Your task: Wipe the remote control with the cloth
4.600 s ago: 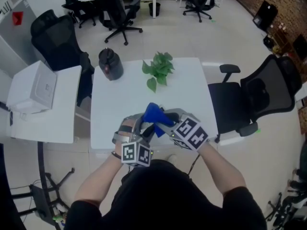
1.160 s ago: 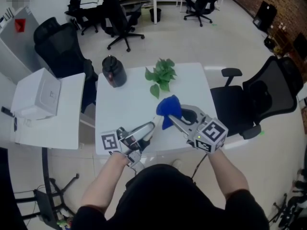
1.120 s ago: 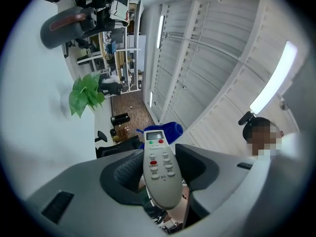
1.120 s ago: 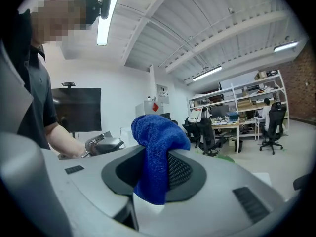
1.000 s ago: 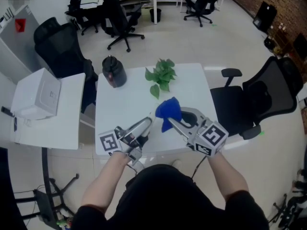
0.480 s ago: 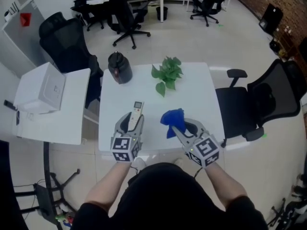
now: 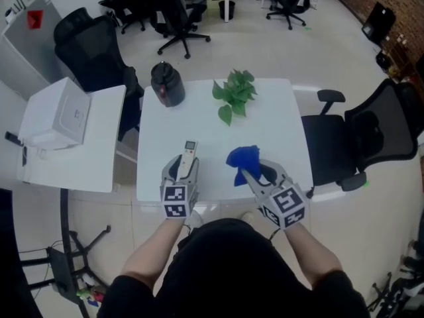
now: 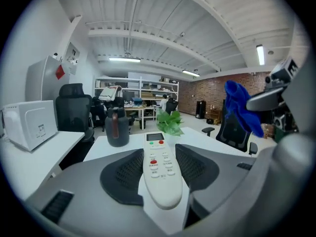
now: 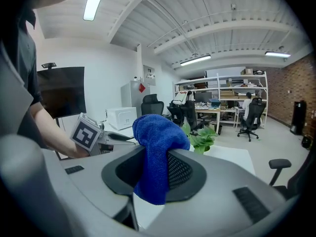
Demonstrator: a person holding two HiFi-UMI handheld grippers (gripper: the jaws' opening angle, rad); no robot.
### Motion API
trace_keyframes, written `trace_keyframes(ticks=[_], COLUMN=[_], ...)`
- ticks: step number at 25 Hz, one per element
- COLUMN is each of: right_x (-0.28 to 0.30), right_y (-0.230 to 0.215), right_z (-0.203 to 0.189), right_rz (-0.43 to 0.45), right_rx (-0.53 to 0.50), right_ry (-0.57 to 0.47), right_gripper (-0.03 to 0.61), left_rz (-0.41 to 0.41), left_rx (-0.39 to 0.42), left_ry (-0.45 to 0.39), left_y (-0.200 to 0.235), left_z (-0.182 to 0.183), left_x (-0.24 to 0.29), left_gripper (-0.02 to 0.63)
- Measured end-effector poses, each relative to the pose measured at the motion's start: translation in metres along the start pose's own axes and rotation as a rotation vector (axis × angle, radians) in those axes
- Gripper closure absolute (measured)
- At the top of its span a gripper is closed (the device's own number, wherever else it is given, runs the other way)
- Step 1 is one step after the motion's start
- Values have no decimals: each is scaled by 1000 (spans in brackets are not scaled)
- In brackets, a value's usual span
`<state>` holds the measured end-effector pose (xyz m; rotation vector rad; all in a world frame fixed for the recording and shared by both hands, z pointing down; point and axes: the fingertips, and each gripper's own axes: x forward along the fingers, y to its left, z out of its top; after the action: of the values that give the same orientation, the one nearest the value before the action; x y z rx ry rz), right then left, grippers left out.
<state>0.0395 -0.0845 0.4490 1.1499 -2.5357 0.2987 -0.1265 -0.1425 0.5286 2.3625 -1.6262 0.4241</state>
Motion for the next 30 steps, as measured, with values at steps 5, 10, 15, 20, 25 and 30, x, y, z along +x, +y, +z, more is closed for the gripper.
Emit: trace_keyframes(ticks=[5, 10, 15, 20, 25, 30], right_x=[0, 0, 0, 0, 1, 2], right_y=[2, 8, 11, 12, 10, 2], right_z=[-9, -20, -26, -35, -41, -52], right_rz=[1, 11, 11, 10, 5, -22], right_rx=[7, 10, 10, 19, 32, 43], right_ry=[35, 75, 105, 128, 142, 166], right_gripper=[465, 465, 465, 465, 465, 463], left_rz=[86, 151, 187, 189, 157, 145], left_rx=[-14, -31, -55, -65, -95, -92], left_ry=[190, 310, 369, 417, 476, 481], left_y=[32, 52, 62, 60, 56, 55], left_z=[-87, -141, -169, -187, -200, -195], left_x=[15, 29, 36, 40, 41, 35], left_gripper=[407, 407, 407, 405, 404, 334])
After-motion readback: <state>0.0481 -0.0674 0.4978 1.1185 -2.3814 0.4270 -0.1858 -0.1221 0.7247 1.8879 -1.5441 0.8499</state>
